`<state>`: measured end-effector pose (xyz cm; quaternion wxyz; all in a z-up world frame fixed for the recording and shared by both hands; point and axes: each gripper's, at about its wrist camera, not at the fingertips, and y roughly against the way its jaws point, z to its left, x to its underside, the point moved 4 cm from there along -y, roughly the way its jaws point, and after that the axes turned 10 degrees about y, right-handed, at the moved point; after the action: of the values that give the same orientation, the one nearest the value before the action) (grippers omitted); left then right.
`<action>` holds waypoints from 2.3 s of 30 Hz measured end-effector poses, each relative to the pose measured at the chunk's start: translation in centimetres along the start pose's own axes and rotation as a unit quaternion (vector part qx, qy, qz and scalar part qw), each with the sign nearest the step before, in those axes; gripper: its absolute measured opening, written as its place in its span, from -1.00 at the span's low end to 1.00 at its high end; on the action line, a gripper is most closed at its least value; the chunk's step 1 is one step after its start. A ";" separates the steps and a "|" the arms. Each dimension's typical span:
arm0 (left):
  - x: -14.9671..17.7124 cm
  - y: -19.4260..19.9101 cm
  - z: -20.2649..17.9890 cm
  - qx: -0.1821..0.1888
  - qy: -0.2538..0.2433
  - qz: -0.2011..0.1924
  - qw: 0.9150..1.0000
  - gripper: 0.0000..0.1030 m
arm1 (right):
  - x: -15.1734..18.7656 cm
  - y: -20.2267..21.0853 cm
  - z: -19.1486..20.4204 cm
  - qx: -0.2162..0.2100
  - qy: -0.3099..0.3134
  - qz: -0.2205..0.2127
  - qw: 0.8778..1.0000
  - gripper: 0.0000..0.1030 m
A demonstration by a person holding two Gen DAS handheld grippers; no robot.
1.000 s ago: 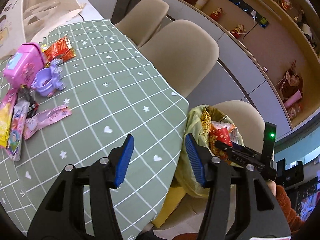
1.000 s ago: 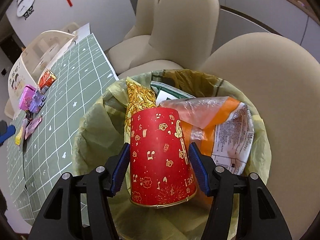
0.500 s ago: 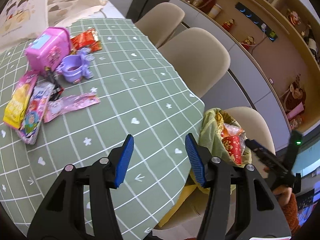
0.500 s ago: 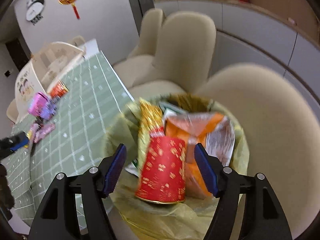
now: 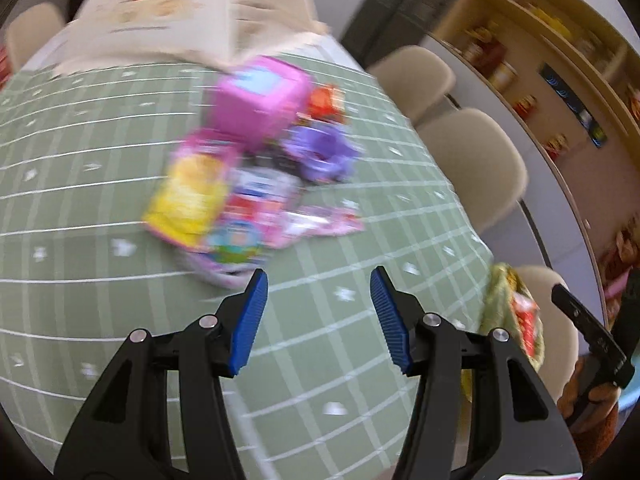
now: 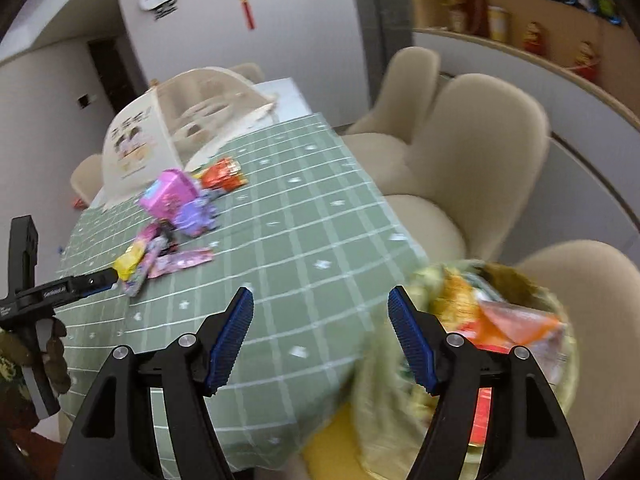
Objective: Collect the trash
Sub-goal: 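Move both open tools back over the table toward the snack packets, then grasp the pink chip packet with the left tool while the right tool grasps the Kleenex tissue pack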
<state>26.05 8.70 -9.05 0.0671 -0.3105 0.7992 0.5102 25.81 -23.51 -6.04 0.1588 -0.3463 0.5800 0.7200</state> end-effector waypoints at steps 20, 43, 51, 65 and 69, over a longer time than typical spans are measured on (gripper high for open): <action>-8.0 -5.5 8.2 -0.048 0.008 0.024 0.999 0.01 | -2.7 -9.5 9.1 -0.047 0.006 0.079 0.996 0.29; -4.7 -1.7 12.2 -0.033 0.057 0.040 0.997 -0.85 | -3.2 -14.3 18.9 -0.117 0.112 0.110 0.981 0.29; -3.8 0.6 15.9 -0.056 0.104 0.021 0.993 -0.85 | -1.9 -17.7 24.2 -0.192 0.131 0.157 0.960 0.29; -1.3 1.6 15.4 -0.033 0.111 0.026 0.993 -0.85 | -2.5 -19.7 24.8 -0.207 0.108 0.182 0.955 -0.79; -1.4 1.5 14.0 -0.022 0.103 0.026 0.994 -0.85 | -2.8 -17.5 22.7 -0.206 0.089 0.168 0.960 -0.85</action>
<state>23.42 21.76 -13.91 -0.0360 -0.3417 0.7984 0.4944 31.69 3.33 -14.82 -0.0911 -0.3317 0.4805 0.8067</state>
